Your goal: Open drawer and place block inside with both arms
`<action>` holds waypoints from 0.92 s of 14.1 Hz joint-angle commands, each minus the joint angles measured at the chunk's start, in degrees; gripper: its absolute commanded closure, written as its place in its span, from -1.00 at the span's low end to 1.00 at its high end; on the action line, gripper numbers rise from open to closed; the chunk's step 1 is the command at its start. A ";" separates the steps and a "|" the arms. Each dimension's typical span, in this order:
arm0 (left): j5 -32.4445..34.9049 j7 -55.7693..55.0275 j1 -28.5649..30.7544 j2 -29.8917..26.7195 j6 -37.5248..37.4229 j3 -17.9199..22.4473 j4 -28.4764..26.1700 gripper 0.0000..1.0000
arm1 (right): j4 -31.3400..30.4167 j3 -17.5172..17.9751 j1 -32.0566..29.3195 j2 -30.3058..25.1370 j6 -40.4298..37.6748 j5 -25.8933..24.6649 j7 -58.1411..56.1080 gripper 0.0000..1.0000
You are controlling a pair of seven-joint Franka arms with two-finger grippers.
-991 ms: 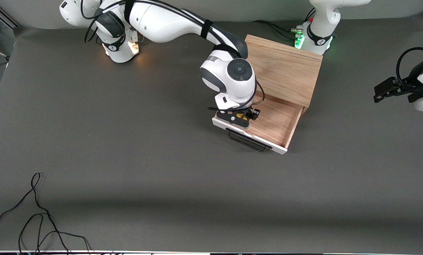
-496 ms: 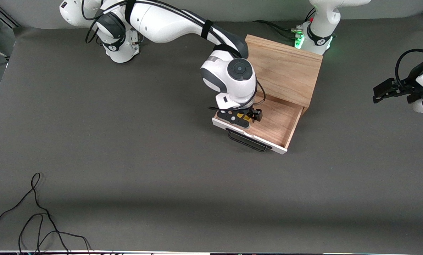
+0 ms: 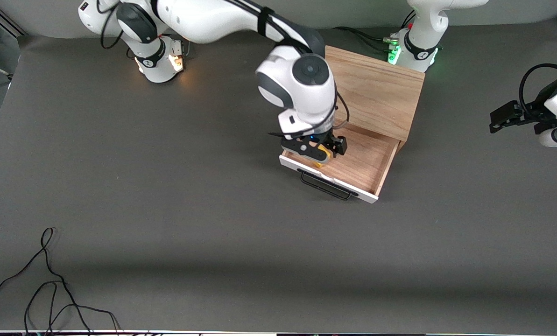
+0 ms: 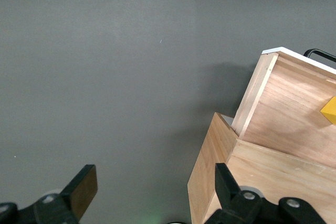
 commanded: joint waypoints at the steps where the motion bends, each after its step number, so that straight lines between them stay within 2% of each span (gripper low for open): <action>1: -0.11 1.15 -0.71 -0.05 -1.11 0.38 0.49 -1.00 | -1.89 -2.40 -0.48 -5.42 -6.65 -1.03 -5.47 -1.00; 4: -0.11 1.15 -0.71 -0.22 -1.72 0.38 0.58 -1.00 | -4.08 -4.59 -3.29 -10.25 -12.90 -0.86 -11.99 -1.00; 9: -0.20 1.06 -0.88 -0.31 -1.73 0.38 0.66 -1.00 | -13.74 -4.69 -14.17 -20.44 -13.27 0.90 -29.29 -1.00; 13: -0.20 1.06 -0.88 -0.31 -1.73 0.38 0.66 -1.00 | -20.86 -5.04 -22.97 -26.51 -12.83 2.92 -42.83 -1.00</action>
